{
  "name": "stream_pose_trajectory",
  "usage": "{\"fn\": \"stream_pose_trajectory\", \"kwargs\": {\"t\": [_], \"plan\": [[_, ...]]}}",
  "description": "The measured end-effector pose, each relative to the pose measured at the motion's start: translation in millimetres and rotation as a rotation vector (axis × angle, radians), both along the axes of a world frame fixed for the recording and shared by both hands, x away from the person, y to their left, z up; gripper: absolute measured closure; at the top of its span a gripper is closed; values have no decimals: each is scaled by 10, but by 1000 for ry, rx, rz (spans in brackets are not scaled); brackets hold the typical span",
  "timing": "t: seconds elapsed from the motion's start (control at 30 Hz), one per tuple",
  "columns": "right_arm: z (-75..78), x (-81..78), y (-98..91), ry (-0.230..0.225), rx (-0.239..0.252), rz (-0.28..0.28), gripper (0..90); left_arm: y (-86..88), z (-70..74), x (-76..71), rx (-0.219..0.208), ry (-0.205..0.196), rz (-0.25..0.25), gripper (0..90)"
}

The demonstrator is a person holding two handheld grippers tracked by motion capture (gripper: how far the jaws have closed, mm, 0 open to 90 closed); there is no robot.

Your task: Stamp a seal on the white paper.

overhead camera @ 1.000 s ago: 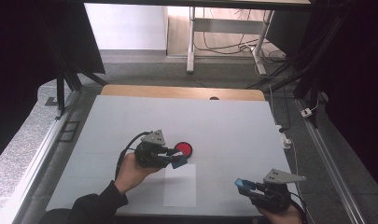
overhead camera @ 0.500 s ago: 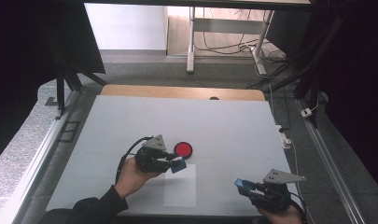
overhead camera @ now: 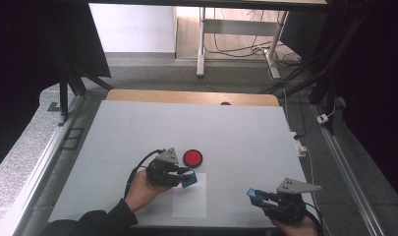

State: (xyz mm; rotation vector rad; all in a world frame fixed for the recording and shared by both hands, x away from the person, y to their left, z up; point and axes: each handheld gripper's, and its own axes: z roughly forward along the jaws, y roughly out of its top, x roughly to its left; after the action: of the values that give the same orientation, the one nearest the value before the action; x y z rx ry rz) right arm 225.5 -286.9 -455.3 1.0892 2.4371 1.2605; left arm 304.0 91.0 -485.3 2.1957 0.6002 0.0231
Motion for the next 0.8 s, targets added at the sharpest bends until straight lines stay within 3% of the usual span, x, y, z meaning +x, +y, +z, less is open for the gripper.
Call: {"fn": "stream_pose_trajectory", "kwargs": {"t": [0.8], "plan": [[-4, 2, 9, -1, 0, 6, 677, -102, -218, 9, 69, -3, 2, 701]]}}
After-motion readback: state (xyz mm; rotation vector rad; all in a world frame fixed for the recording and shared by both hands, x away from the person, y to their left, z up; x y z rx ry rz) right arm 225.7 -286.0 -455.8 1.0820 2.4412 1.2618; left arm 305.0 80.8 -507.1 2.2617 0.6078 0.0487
